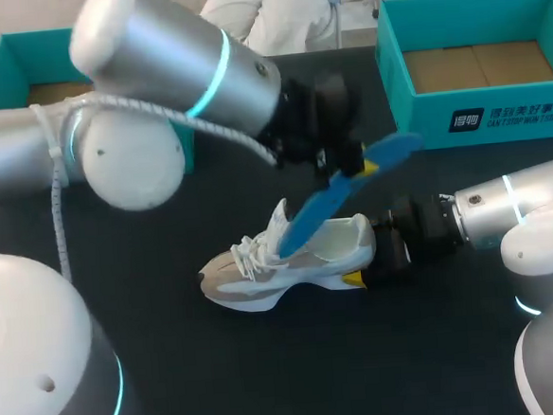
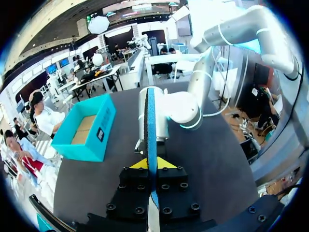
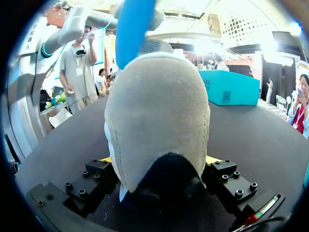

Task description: Take the shoe out of the shoebox, open the shoe tongue, remove and reinsert the insole, then place the shoe into the shoebox

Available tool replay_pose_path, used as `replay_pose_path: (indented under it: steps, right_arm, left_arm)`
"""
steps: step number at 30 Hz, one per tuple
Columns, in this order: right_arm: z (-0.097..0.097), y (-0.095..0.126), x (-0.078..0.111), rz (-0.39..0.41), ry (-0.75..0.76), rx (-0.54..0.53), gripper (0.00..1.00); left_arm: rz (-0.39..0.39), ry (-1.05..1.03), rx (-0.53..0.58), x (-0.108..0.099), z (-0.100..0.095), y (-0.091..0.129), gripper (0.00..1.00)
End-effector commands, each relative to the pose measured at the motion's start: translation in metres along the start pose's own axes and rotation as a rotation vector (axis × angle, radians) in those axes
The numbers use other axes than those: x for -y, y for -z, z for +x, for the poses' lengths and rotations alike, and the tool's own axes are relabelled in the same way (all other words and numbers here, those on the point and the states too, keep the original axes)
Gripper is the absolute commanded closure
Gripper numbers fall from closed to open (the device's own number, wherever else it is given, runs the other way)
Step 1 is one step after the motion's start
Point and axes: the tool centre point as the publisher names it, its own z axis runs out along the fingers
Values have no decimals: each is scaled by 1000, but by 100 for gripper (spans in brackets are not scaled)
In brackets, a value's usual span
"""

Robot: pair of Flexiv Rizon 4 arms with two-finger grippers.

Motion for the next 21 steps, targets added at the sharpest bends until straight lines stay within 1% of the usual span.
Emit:
replay_pose_path:
  steps: [1,7,9,14,16,17,21]
  right_arm:
    - [-2,-9,8,5,-1,1,100]
    - [-2,-9,8,5,-1,1,100]
    - [-2,-9,8,5,-1,1,100]
    - [-2,-9,8,5,-1,1,100]
    - [-2,-9,8,5,-1,1,100]
    - [-2,-9,8,5,-1,1,100]
    - [-2,-9,8,5,-1,1,100]
  left_arm:
    - [112,16,-119,3,-8,28,100]
    - [319,63,-128,25,-21,67,100]
    - [363,66,-140,29,-23,77,100]
    - [475,79,-247,33,-30,102,100]
    - [481,88,-265,32,-31,106,100]
    - [461,79,-309,29,-34,107,100]
    - [461,79,-309,29,-34,107,100]
